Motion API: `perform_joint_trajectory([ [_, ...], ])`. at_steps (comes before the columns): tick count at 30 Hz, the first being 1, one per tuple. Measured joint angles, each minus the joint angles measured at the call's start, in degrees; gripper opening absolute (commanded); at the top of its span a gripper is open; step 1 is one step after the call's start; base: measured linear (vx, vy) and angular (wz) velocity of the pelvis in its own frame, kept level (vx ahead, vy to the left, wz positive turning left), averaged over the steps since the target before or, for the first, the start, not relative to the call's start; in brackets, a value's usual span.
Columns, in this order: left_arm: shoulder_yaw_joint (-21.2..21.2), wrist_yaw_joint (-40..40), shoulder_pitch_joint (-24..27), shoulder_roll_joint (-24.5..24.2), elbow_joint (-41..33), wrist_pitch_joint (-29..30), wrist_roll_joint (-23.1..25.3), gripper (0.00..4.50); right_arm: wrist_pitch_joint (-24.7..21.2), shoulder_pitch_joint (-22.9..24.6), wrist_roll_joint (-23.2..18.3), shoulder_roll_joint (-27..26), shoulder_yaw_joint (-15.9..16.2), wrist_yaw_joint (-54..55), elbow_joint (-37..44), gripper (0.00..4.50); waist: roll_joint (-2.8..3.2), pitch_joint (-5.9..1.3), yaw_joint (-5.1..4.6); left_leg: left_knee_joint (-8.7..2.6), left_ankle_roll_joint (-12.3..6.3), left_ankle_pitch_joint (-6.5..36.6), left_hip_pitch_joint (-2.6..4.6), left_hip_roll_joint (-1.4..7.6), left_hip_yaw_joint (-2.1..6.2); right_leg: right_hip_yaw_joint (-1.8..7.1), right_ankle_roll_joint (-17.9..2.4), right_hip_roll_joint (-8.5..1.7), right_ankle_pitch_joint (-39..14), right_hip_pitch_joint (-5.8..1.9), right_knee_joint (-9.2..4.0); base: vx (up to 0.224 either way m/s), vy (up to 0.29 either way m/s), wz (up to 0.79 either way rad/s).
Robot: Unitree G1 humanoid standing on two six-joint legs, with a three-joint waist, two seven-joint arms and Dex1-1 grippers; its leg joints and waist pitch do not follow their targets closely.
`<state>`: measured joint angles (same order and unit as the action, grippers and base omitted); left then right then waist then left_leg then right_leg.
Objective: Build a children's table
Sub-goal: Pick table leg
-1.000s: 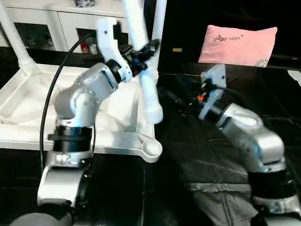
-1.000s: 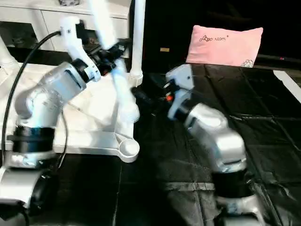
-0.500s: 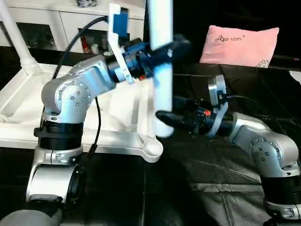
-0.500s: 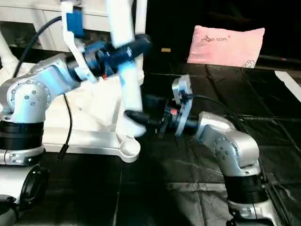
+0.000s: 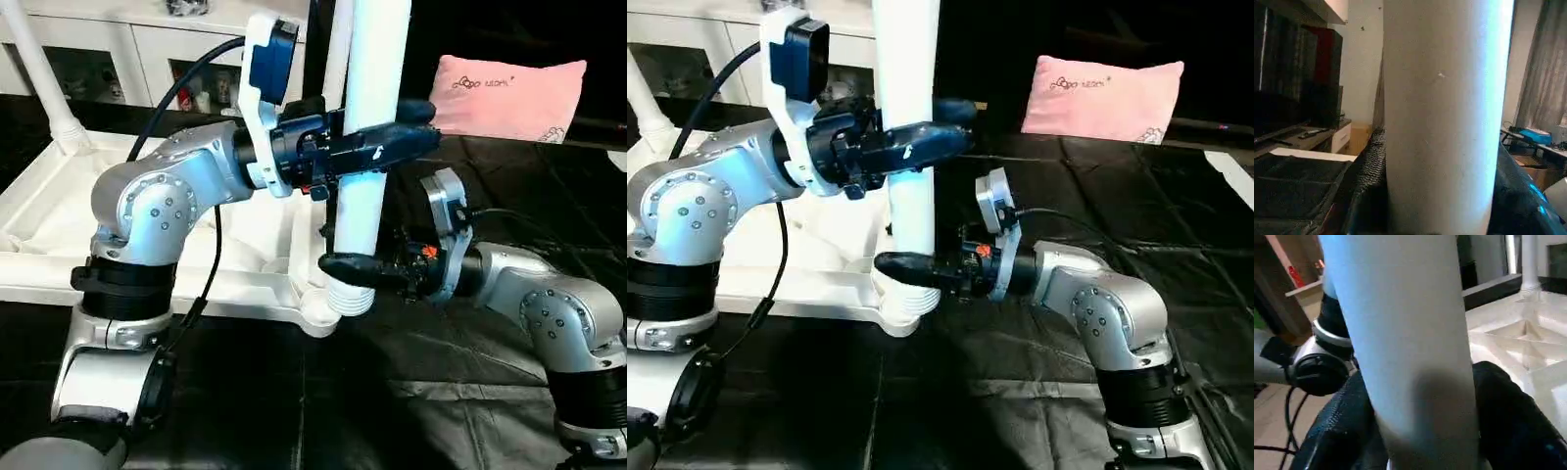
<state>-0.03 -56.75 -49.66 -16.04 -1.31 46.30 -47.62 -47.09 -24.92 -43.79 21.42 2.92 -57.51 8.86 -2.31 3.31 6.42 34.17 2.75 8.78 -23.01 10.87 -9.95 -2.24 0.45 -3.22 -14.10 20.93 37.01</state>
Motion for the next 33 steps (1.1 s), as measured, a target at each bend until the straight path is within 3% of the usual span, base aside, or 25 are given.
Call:
perform_joint_trajectory([
  [1,0.0,-0.2,0.0,-0.2,0.0,0.0,0.0,1.82,-0.6,0.0,-0.3,0.1,0.0,0.2,-0.1,2.62,0.0,0.0,0.0,0.0,0.0,0.0,0.0,0.0,0.0,0.0,0.0,0.0,0.0,0.0,0.0,0.0,0.0,0.0],
  [5,0.0,-0.3,0.2,-0.3,0.3,0.1,-0.1,1.82,-0.3,0.0,-0.2,0.3,0.6,0.1,0.4,2.36,0.0,0.0,0.02,0.0,0.0,0.0,0.0,0.0,0.0,-0.01,0.0,0.0,0.0,0.0,0.01,0.0,0.0,0.0],
  [17,1.6,0.9,0.4,1.0,0.6,0.1,-0.2,1.81,2.4,0.0,1.2,-0.4,0.8,0.9,0.6,2.15,0.0,0.0,0.01,0.01,0.0,0.0,0.0,0.01,0.0,-0.01,0.0,0.0,0.0,0.0,0.01,0.0,0.0,0.0],
  [18,2.1,1.6,0.5,1.4,0.8,-0.2,-0.2,2.16,3.2,-0.1,1.5,-0.7,0.7,1.5,0.4,2.14,0.0,0.0,0.0,0.01,0.0,0.0,0.0,0.01,0.0,-0.01,0.0,0.0,0.0,0.0,0.01,0.0,0.0,0.0],
  [19,3.0,3.1,0.4,1.9,1.5,-0.7,-0.1,2.51,4.2,-0.4,1.9,-1.3,0.4,2.4,-0.1,2.12,0.02,-0.01,0.0,0.01,0.0,0.0,0.0,0.0,-0.01,-0.01,0.0,0.0,0.0,0.0,0.02,0.0,0.0,0.0],
  [22,4.8,9.1,0.4,4.5,3.6,-3.8,1.6,2.61,6.7,-2.3,5.6,-3.9,0.0,7.8,-1.9,2.07,0.02,-0.02,0.02,0.06,0.01,0.0,0.0,0.01,0.0,-0.02,-0.1,0.0,0.1,0.0,0.04,0.0,0.0,0.0],
  [25,3.7,12.6,0.7,6.0,3.4,-7.5,5.7,2.81,8.3,-2.8,8.1,-5.7,0.0,12.4,-2.4,2.03,0.02,-0.02,0.01,0.07,0.01,0.0,-0.01,0.0,-0.01,0.0,0.0,-0.02,0.1,-0.02,0.01,0.0,0.0,0.0],
  [33,4.2,25.8,2.5,12.7,2.0,-12.9,10.9,2.65,11.6,-2.8,13.6,-8.9,-0.1,21.3,-4.8,1.95,0.01,-0.02,-0.13,0.06,0.01,0.0,-0.05,0.01,-0.01,-0.01,0.0,-0.02,0.1,0.01,-0.01,0.0,0.0,0.0],
])
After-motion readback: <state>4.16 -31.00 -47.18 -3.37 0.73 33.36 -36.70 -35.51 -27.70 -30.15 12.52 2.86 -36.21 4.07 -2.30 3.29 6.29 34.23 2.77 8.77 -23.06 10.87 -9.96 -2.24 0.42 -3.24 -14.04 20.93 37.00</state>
